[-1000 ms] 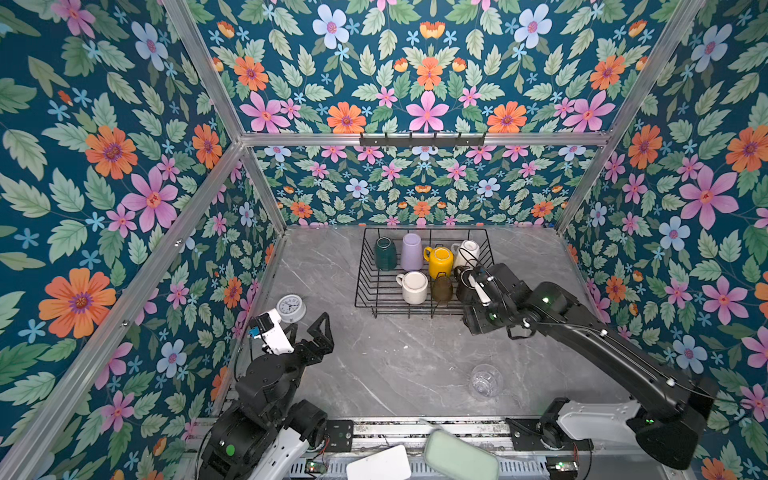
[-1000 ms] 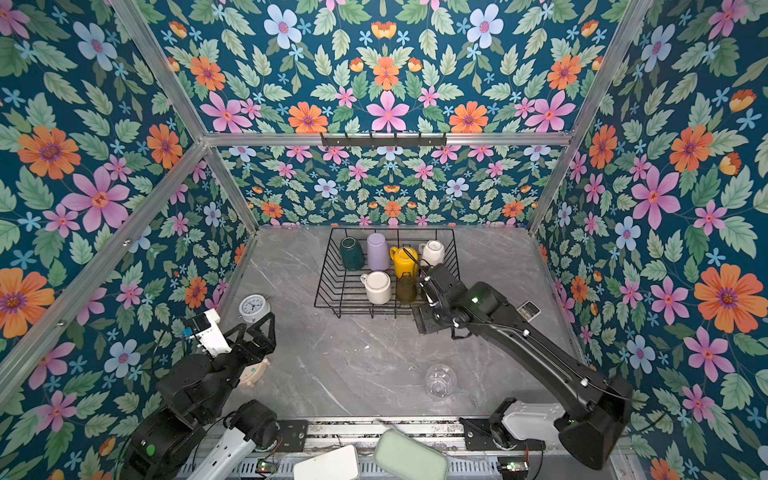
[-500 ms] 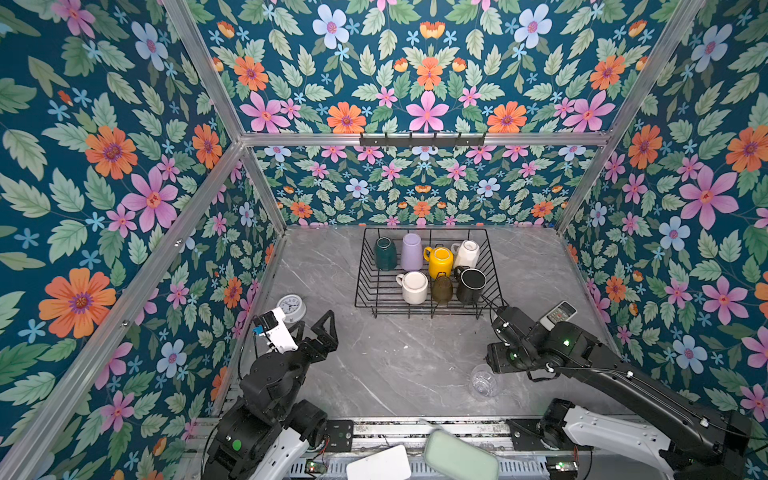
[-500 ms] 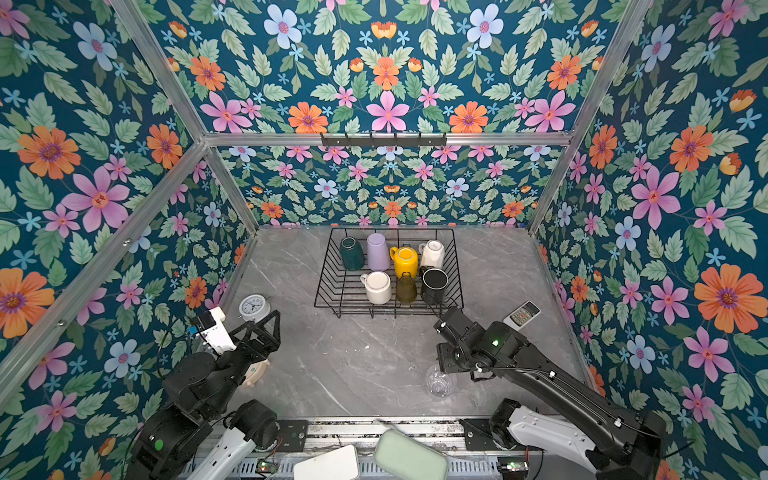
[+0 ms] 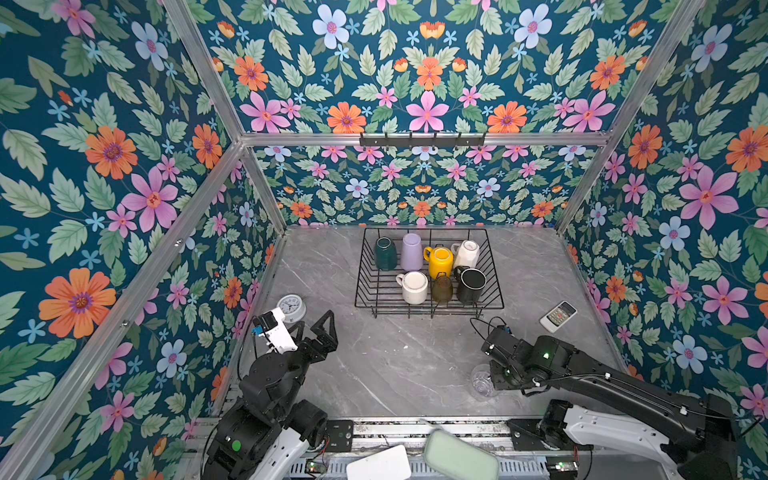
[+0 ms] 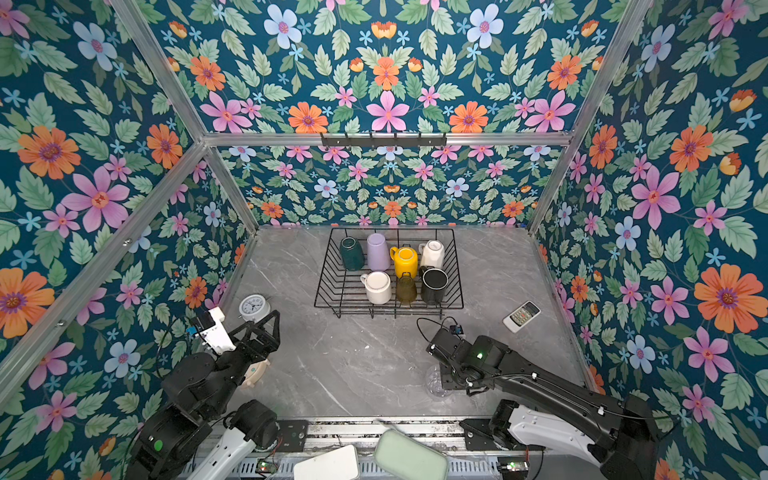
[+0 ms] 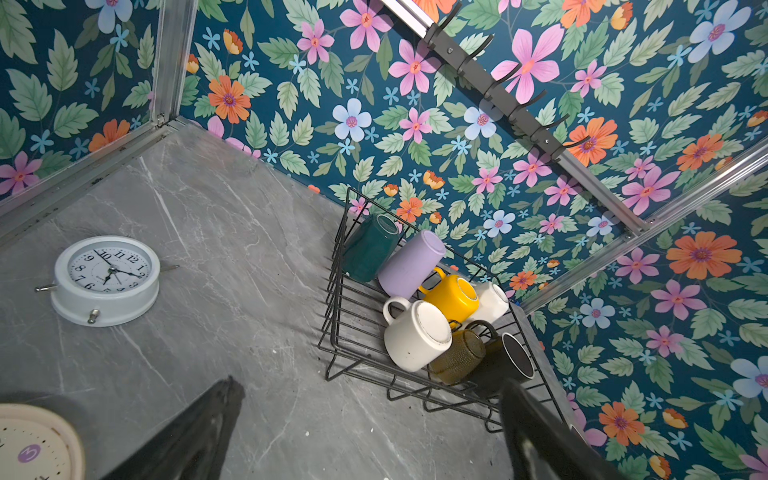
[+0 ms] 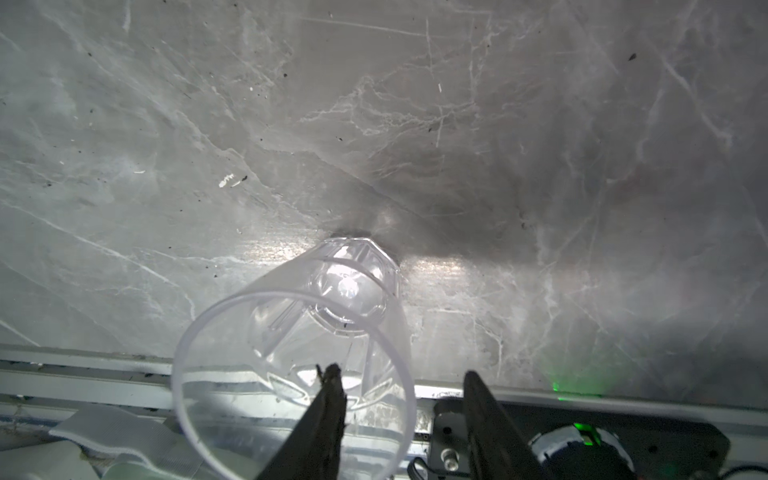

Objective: Load the cups into the dish rack
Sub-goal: 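Move the right gripper down to the clear glass on the table, then grasp the clear glass and lift it with the right gripper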

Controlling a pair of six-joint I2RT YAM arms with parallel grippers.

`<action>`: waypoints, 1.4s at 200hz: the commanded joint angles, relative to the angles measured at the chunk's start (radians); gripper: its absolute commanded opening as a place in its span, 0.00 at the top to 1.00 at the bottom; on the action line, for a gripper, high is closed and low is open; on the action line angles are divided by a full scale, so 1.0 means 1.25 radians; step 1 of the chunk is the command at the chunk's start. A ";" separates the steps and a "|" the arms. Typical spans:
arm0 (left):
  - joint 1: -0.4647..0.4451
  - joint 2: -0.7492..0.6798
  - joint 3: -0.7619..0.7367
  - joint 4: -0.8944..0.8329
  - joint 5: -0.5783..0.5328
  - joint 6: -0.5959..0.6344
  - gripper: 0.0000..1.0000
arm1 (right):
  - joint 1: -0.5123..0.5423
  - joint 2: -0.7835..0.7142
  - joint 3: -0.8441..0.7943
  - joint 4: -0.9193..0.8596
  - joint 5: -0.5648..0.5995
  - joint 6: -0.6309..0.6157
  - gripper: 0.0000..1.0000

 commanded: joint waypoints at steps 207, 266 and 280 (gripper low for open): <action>-0.001 -0.007 -0.089 0.255 0.353 0.036 0.00 | -0.053 -0.012 0.107 0.351 -0.246 -0.038 1.00; 0.000 0.059 -0.201 0.584 0.717 -0.044 0.01 | -0.176 -0.042 0.021 0.683 -0.473 0.059 1.00; 0.000 0.078 -0.214 0.641 0.764 -0.061 0.01 | -0.185 -0.036 0.011 0.749 -0.510 0.080 1.00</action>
